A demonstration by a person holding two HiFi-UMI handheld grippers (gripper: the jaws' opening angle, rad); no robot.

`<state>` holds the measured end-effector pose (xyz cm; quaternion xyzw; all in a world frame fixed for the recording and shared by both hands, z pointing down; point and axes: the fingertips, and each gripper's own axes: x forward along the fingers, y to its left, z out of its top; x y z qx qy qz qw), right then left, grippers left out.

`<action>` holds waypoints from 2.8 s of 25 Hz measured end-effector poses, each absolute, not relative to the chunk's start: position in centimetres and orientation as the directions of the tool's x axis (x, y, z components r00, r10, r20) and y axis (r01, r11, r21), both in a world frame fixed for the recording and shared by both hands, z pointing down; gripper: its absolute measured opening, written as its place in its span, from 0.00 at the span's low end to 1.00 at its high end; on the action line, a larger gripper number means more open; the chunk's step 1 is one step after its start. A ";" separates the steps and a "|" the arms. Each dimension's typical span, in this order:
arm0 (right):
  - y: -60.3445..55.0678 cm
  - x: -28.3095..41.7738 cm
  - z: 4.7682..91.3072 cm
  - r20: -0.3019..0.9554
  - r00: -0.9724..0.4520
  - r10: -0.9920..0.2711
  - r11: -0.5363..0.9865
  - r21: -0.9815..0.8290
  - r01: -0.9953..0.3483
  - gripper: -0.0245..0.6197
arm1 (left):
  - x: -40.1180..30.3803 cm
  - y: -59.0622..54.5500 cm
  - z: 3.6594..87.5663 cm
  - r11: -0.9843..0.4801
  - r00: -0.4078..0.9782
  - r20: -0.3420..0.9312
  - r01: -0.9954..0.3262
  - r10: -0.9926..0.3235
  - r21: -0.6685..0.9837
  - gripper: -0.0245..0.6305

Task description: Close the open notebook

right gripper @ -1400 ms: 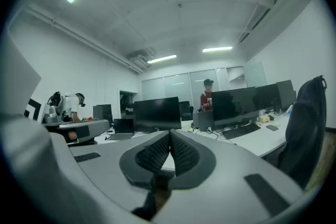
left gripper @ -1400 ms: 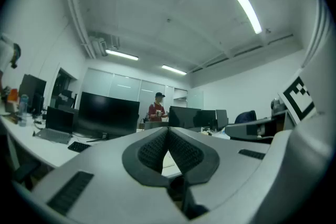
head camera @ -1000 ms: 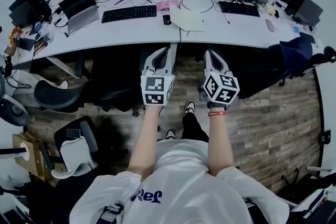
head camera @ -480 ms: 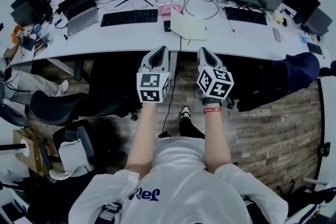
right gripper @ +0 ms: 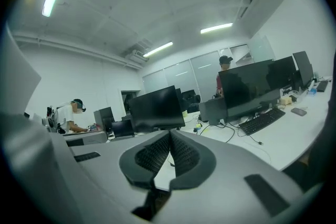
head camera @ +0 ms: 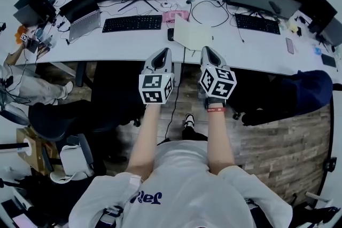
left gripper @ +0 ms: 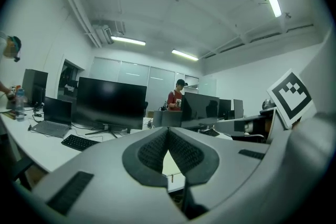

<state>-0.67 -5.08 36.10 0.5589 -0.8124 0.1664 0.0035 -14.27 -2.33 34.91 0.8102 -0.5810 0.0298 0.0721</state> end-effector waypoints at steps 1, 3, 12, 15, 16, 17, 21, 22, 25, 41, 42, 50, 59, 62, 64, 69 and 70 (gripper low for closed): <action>-6.0 -0.5 36.0 0.187 -0.379 -0.906 0.325 -0.265 -0.908 0.06 | -13.9 -3.1 35.0 -0.313 0.321 0.135 -0.946 -0.937 0.078 0.07; -7.8 -0.5 35.8 0.178 -0.397 -0.900 0.343 -0.270 -0.900 0.06 | -13.3 -4.6 35.2 -0.310 0.317 0.139 -0.948 -0.938 0.067 0.07; -14.0 0.6 36.5 0.184 -0.475 -0.861 0.419 -0.274 -0.866 0.06 | -11.4 -10.4 36.6 -0.256 0.265 0.153 -0.964 -0.952 0.076 0.07; -14.8 1.0 37.5 0.198 -0.500 -0.843 0.434 -0.299 -0.850 0.06 | -10.8 -11.0 37.8 -0.246 0.257 0.176 -0.966 -0.950 0.084 0.07; -15.1 1.0 37.9 0.201 -0.505 -0.839 0.438 -0.301 -0.847 0.06 | -10.8 -11.3 38.2 -0.240 0.252 0.182 -0.967 -0.950 0.087 0.07; -15.4 1.0 38.2 0.205 -0.510 -0.835 0.442 -0.302 -0.845 0.06 | -10.9 -11.6 38.5 -0.229 0.242 0.188 -0.969 -0.952 0.091 0.07; -16.4 0.5 39.6 0.215 -0.536 -0.816 0.458 -0.325 -0.827 0.06 | -11.7 -12.2 40.4 -0.181 0.206 0.218 -0.975 -0.954 0.128 0.07; -16.6 0.4 39.8 0.215 -0.541 -0.813 0.461 -0.329 -0.824 0.06 | -11.9 -12.2 41.0 -0.174 0.204 0.224 -0.973 -0.953 0.149 0.07; -17.2 0.0 39.8 0.207 -0.555 -0.806 0.474 -0.335 -0.814 0.06 | -12.6 -12.3 42.3 -0.154 0.199 0.238 -0.969 -0.951 0.195 0.07; -21.4 -3.1 45.3 0.292 -0.555 -0.779 0.476 -0.300 -0.827 0.06 | -13.7 -17.9 50.7 -0.169 0.262 0.341 -0.945 -0.903 0.278 0.10; -21.7 -3.2 45.7 0.298 -0.551 -0.779 0.470 -0.304 -0.829 0.06 | -13.8 -18.2 51.3 -0.174 0.272 0.349 -0.942 -0.897 0.288 0.10; -24.3 -4.3 49.0 0.348 -0.546 -0.762 0.443 -0.335 -0.832 0.06 | -14.2 -20.9 55.2 -0.164 0.323 0.389 -0.906 -0.863 0.390 0.22; -26.5 -4.4 51.8 0.392 -0.528 -0.753 0.404 -0.357 -0.842 0.06 | -14.2 -23.4 59.0 -0.136 0.372 0.354 -0.829 -0.858 0.543 0.39; -27.1 -4.0 52.3 0.402 -0.522 -0.753 0.387 -0.370 -0.844 0.06 | -14.3 -24.5 59.7 -0.122 0.371 0.347 -0.815 -0.861 0.567 0.41; -27.4 -3.8 52.7 0.406 -0.517 -0.753 0.376 -0.379 -0.845 0.06 | -14.3 -25.1 60.1 -0.120 0.376 0.334 -0.799 -0.864 0.589 0.41; -27.4 -3.5 53.5 0.417 -0.510 -0.752 0.358 -0.392 -0.848 0.06 | -14.2 -26.3 61.4 -0.111 0.387 0.308 -0.759 -0.869 0.642 0.42; -27.5 -3.3 53.7 0.418 -0.508 -0.753 0.353 -0.395 -0.848 0.06 | -14.1 -26.5 61.6 -0.106 0.387 0.303 -0.750 -0.871 0.652 0.42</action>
